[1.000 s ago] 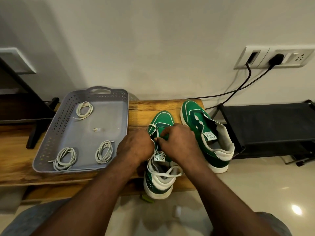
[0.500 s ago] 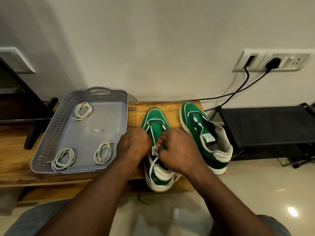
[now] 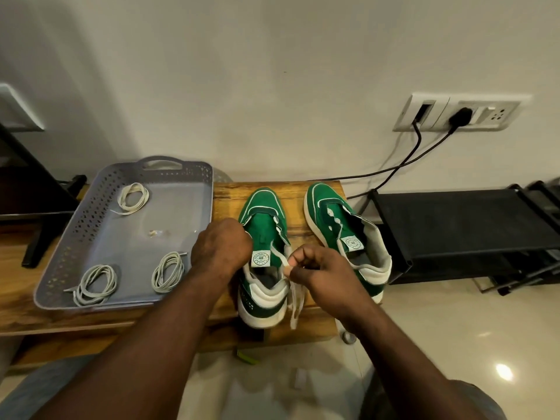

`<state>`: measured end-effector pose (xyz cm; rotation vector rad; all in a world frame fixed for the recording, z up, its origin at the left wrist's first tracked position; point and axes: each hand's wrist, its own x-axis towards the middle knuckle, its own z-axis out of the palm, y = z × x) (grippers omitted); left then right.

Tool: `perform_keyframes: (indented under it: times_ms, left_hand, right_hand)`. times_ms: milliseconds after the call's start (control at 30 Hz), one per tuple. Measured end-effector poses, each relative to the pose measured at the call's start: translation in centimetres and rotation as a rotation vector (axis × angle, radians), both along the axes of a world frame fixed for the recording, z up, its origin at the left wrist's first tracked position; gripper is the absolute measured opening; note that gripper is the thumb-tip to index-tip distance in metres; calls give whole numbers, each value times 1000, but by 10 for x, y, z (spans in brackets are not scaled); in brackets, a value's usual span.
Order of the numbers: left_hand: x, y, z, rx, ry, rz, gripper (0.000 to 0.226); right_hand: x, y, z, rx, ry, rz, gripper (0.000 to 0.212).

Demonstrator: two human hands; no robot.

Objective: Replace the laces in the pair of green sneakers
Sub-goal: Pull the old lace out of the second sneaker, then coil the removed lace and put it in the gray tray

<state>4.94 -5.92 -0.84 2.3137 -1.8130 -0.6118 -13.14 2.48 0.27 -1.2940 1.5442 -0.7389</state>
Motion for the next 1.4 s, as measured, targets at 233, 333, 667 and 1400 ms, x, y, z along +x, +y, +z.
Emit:
perform_keyframes:
  times_ms: [233, 333, 667, 1400]
  left_hand:
    - [2, 0, -2, -94, 16, -111, 39]
    - [4, 11, 2, -110, -32, -172, 55]
    - [-21, 111, 46, -55, 648, -236, 33]
    - [2, 241, 66, -407, 418, -564, 15]
  right_hand:
    - [7, 13, -9, -52, -193, -206, 13]
    - [6, 22, -4, -144, -256, -278, 18]
    - [14, 78, 17, -349, -360, -292, 34]
    - [5, 209, 17, -277, -265, -122, 13]
